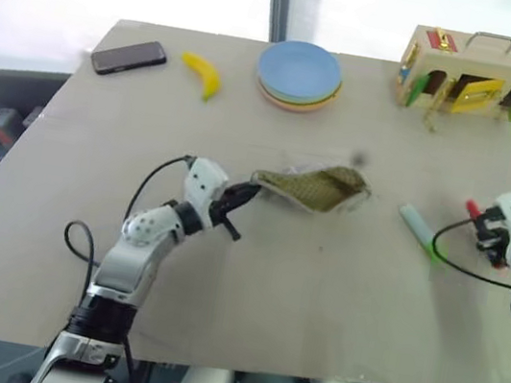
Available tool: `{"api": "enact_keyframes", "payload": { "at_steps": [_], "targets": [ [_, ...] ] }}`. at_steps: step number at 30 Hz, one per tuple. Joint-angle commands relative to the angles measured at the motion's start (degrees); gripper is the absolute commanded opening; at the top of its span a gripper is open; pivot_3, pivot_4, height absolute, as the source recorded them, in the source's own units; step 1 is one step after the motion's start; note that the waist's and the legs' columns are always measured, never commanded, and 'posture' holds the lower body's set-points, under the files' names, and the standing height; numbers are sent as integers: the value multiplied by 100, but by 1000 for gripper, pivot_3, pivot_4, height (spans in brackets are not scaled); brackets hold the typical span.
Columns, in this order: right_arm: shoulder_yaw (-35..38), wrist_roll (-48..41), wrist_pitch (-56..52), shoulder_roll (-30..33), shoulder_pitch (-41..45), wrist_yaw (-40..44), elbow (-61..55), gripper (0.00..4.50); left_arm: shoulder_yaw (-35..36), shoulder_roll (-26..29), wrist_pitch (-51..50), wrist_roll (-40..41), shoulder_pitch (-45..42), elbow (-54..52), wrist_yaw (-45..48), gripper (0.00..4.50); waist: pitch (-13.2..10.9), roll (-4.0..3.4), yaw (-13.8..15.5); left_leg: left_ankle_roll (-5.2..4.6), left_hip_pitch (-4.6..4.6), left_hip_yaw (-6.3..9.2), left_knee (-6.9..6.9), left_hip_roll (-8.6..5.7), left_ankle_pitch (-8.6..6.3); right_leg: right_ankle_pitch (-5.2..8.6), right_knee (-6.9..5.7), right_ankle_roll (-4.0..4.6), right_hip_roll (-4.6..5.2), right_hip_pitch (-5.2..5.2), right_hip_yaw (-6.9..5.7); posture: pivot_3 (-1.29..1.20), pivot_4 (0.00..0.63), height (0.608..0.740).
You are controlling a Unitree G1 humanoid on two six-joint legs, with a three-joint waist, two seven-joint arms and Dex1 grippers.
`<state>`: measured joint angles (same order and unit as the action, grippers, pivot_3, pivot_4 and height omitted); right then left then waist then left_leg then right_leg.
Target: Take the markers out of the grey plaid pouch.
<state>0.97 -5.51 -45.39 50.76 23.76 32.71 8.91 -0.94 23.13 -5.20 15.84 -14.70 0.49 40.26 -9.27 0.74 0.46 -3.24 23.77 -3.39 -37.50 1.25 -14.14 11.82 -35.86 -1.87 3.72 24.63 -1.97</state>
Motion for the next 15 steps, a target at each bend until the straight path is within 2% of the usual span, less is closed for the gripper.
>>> {"api": "enact_keyframes", "payload": {
  "at_steps": [1,2,5,10,15],
  "targets": [
    [-237,143,329,-83,6,210,254,749,188,144,251,-31,-69,-76,56,0,1,9,17,0,1,2,-4,3,0,0,0,0,-7,-1,0,0,150,740],
    [-231,99,338,-134,-3,265,237,1242,245,197,298,-27,-108,-69,76,0,4,17,22,0,2,4,-13,8,0,0,0,-1,-14,-4,0,0,150,740],
    [15,-11,252,-238,-66,205,-219,2280,642,460,598,98,-385,105,135,0,3,26,8,-1,3,0,-34,15,-1,-2,-3,-4,-19,-8,5,0,150,740],
    [482,-200,-134,-278,-416,36,-1737,2280,1095,1094,1394,-40,-913,703,403,0,2,25,6,2,6,-2,-39,42,-1,-3,-9,-3,-48,-1,10,0,150,740],
    [651,-608,-683,-527,-644,5,-3196,2280,880,1554,2486,-664,-1333,1889,650,0,1,21,34,3,7,-7,-37,43,-2,-4,-4,-2,-51,0,14,0,150,740]
  ]
}}
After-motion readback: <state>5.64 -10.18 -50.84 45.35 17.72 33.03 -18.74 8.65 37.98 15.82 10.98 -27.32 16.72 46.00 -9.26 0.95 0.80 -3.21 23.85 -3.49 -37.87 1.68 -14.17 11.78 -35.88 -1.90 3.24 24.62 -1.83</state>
